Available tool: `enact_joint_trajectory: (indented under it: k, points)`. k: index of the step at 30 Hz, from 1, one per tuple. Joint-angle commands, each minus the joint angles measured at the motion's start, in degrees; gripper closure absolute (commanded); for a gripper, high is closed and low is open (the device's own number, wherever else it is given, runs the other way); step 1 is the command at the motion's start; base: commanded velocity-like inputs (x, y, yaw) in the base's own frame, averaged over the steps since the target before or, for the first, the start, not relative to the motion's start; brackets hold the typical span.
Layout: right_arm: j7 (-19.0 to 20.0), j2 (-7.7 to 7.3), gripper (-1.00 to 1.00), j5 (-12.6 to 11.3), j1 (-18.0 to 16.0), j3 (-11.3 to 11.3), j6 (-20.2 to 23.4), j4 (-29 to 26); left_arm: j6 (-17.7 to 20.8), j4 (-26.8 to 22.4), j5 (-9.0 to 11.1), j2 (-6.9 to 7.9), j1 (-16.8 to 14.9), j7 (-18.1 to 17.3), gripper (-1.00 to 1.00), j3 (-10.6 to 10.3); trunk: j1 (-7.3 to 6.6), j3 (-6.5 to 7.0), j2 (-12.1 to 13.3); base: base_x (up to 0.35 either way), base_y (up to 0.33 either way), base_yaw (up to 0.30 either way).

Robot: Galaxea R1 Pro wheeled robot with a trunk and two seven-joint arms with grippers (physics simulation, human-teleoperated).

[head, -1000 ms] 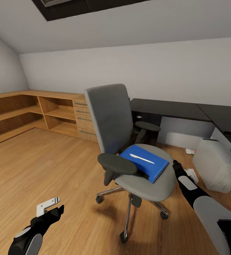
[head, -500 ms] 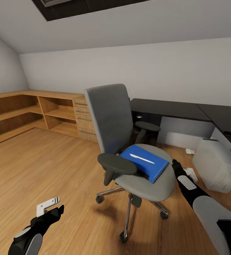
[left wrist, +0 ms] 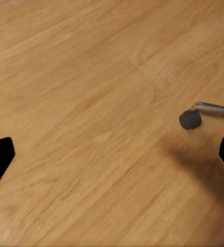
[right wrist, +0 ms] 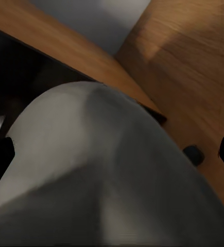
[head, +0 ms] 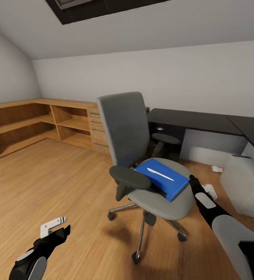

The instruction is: In the bedroom, organize the workspace by keeping the computer under the desk, ensuring the monitor is on the desk, placing the keyboard on the desk next to the monitor, placing the mouse on the desk next to the keyboard, moving the folder from the swivel chair onto the desk next to the mouse, stacking the notebook on top of the folder with the pen on top of the notebook, and positioning the swivel chair next to the desk.

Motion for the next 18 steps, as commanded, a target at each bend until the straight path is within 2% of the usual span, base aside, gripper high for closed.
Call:
enact_joint_trajectory:
  k: [1, 14, 18]
  points:
    - [-0.3, -0.01, -1.0, -0.4, 0.0, 0.2, -0.1, -0.1, 0.2, -0.1, 0.6, 0.02, 0.0, 0.5, -1.0, -0.1, -0.01, -0.05, 0.0, 0.0, 0.0, 0.234]
    - [0.1, -0.01, -1.0, -0.3, 0.0, 0.3, -0.2, -0.1, -0.1, 0.0, 0.5, -0.05, 0.0, 0.5, -1.0, -0.1, -0.01, -0.05, 0.0, 0.002, 0.0, 0.266]
    - [0.2, -0.01, -1.0, -0.3, 0.0, 0.3, -0.2, -0.1, -0.1, 0.1, 0.5, -0.06, 0.0, 0.5, -1.0, -0.3, -0.01, -0.05, 0.0, 0.14, 0.0, 0.275]
